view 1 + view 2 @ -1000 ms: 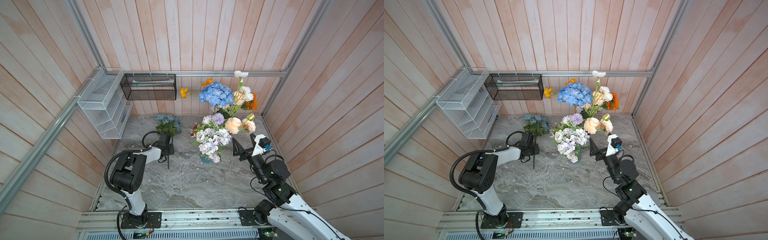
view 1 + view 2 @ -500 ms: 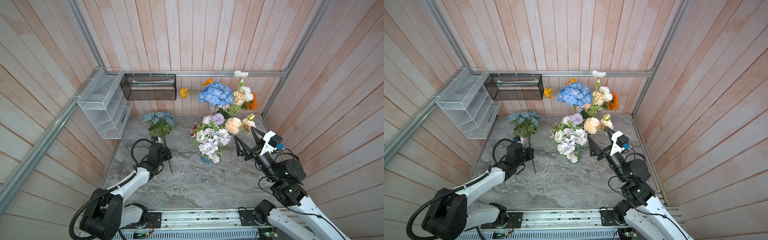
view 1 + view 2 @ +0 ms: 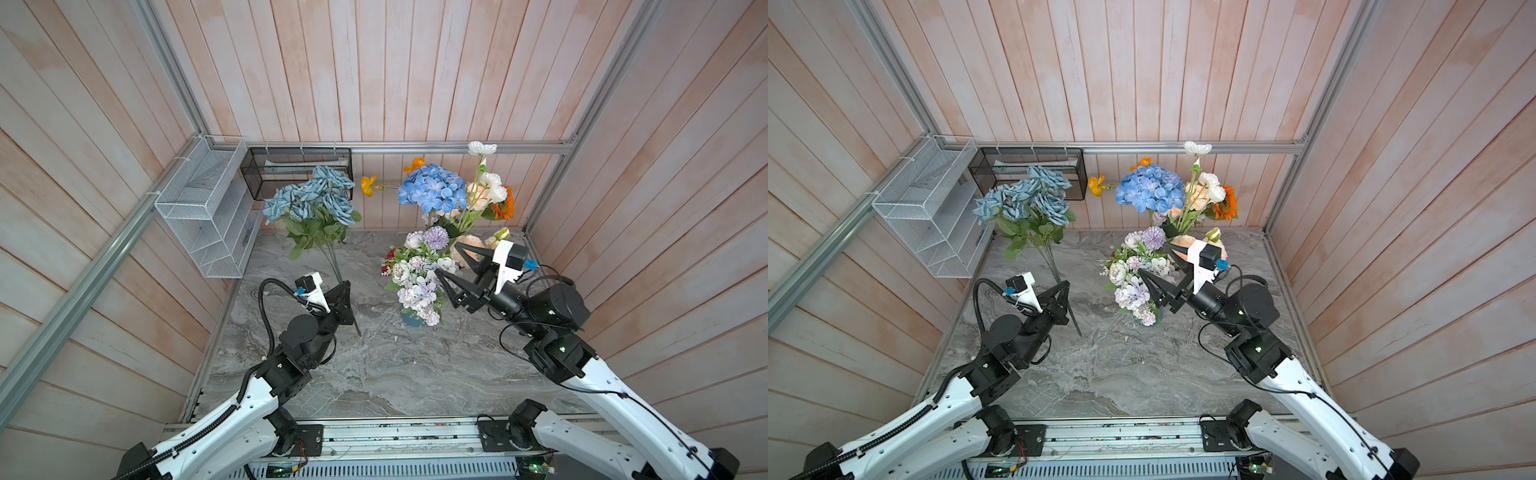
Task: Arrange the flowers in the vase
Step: 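Carry the blue roses toward the right gripper while the right reaches to meet them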
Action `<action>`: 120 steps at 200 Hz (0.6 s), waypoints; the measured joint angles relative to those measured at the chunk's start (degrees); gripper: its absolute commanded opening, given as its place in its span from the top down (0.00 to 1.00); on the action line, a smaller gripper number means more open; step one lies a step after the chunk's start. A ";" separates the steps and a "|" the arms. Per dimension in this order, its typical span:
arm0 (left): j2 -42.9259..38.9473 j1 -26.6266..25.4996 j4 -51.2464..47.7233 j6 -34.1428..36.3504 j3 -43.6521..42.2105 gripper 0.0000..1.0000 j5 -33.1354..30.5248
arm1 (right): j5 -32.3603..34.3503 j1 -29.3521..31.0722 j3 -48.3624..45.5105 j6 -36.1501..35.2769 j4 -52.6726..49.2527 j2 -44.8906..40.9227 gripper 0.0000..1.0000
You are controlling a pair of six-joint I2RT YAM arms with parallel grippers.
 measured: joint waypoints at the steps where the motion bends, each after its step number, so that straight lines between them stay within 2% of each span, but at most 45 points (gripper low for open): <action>1: 0.11 -0.04 0.28 0.59 0.07 1.00 0.09 | -0.07 0.11 0.07 -0.02 0.00 0.20 0.17; 30: 2.62 -0.22 3.78 9.75 3.85 1.00 5.60 | -2.05 4.20 4.74 -1.42 -0.74 7.28 0.19; 61: 4.74 -0.22 7.21 17.38 8.76 1.00 13.60 | -5.14 5.77 9.31 -1.81 -1.09 12.70 0.22; 120: 7.45 -0.22 10.71 23.17 13.00 1.00 27.26 | -10.45 5.99 12.22 -1.14 1.18 18.82 0.25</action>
